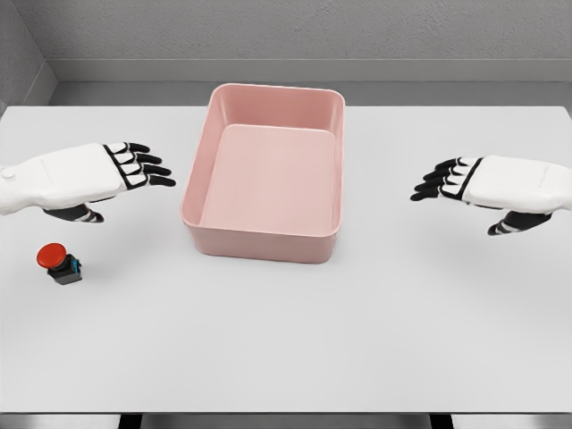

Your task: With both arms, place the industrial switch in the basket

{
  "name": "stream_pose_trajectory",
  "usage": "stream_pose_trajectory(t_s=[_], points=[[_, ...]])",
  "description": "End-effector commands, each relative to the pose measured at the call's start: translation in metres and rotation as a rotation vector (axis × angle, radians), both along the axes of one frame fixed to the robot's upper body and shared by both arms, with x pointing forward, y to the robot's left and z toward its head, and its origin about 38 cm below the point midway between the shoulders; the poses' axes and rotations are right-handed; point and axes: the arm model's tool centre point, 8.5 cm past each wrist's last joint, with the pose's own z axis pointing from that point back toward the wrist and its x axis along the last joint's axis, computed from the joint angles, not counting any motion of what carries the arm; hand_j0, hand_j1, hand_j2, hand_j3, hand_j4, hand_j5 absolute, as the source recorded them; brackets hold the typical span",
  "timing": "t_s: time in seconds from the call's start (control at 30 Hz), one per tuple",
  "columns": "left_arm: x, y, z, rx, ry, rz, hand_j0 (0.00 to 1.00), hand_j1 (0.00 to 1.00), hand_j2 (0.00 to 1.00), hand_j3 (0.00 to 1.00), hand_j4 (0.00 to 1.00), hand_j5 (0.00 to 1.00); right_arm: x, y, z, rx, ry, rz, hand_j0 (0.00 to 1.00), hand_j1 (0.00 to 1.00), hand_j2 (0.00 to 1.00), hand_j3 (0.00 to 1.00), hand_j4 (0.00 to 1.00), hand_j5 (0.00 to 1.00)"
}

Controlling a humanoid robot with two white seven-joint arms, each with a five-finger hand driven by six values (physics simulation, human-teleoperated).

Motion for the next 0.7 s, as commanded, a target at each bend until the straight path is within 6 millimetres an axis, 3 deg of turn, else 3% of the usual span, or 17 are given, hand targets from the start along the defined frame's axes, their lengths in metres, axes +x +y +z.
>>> stream_pose_trajectory(t_s=[0.0,0.07,0.17,0.27,0.33,0.43,0.57,0.67], points=[[0.001,0.002,-0.001,-0.002,0.004,0.008,1.0,1.0,1.0,1.0,1.0,1.0,0.0,-0.001,0.0,0.0,0.002,-0.003,1.0,1.0,1.0,1.0,1.0,1.0],[0.002,0.004,-0.001,0.0,0.005,0.016,1.0,1.0,1.0,1.0,1.0,1.0,0.001,-0.002,0.002,0.005,-0.003,-0.007,1.0,1.0,1.0,1.0,1.0,1.0],[0.002,0.013,0.005,0.031,-0.006,0.031,1.0,1.0,1.0,1.0,1.0,1.0,0.015,-0.024,0.012,0.004,-0.036,-0.084,1.0,1.0,1.0,1.0,1.0,1.0],[0.003,0.045,0.006,0.162,-0.019,0.099,1.0,1.0,1.0,1.0,1.0,1.0,0.031,-0.043,0.013,0.037,-0.05,-0.166,1.0,1.0,1.0,1.0,1.0,1.0],[0.007,0.062,0.007,0.202,-0.02,0.144,1.0,1.0,1.0,1.0,1.0,1.0,0.039,-0.041,0.005,0.061,-0.04,-0.181,1.0,1.0,1.0,1.0,1.0,1.0],[0.008,0.072,0.004,0.274,-0.009,0.17,1.0,1.0,1.0,1.0,1.0,1.0,0.048,-0.022,-0.012,0.053,-0.041,-0.152,1.0,1.0,1.0,1.0,1.0,1.0],[0.009,0.086,-0.015,0.347,0.025,0.198,1.0,1.0,1.0,1.0,1.0,1.0,0.066,-0.017,-0.033,0.061,-0.021,-0.186,1.0,1.0,1.0,1.0,1.0,1.0],[0.004,0.09,-0.041,0.401,0.086,0.191,1.0,1.0,1.0,1.0,1.0,1.0,0.069,-0.028,-0.038,0.026,-0.021,-0.217,1.0,1.0,1.0,1.0,1.0,1.0]])
